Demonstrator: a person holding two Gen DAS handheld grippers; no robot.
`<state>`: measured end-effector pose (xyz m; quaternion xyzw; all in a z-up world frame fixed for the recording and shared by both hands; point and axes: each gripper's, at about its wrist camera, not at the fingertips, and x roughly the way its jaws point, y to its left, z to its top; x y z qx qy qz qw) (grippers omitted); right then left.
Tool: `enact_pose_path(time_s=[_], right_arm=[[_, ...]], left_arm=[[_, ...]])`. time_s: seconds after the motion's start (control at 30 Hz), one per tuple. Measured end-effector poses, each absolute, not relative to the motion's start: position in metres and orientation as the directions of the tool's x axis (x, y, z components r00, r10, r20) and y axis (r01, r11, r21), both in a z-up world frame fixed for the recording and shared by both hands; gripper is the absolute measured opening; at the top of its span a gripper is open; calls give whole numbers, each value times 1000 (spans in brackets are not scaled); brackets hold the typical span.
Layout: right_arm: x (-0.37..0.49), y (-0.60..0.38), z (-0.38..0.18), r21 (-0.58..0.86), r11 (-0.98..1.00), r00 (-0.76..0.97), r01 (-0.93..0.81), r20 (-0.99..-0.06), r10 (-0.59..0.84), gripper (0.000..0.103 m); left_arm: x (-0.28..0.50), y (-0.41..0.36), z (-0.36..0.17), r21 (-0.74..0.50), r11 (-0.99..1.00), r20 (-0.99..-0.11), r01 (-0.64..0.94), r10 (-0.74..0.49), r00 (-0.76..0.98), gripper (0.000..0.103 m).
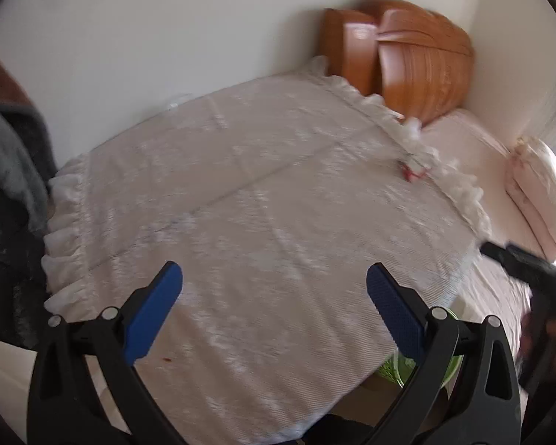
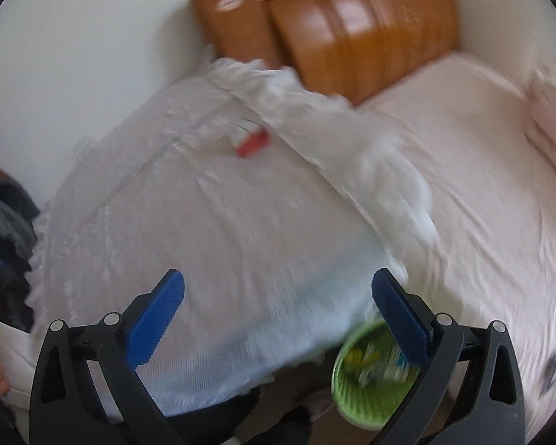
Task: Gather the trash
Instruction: 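Return to the bed and grasp the small red-and-white packet with the right gripper, then grasp the clear plastic bottle with the left gripper while the right gripper holds the packet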
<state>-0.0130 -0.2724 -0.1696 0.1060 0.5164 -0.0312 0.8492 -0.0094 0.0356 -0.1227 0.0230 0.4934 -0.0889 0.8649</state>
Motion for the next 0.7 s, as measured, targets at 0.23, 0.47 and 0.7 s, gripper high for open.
enact_pose_path(time_s=[0.23, 0.47, 0.7], right_arm=[[97, -255, -211, 18, 998, 433, 67, -901, -13, 91], [136, -249, -235, -58, 996, 416, 62, -906, -79, 57], [136, -257, -234, -51, 993, 426, 109, -900, -93, 35]], left_arm=[[5, 86, -133, -33, 996, -880, 79, -66, 471, 95], [20, 125, -146, -31, 1000, -893, -1, -27, 449, 95], [43, 135, -153, -36, 999, -895, -15, -26, 444, 95]])
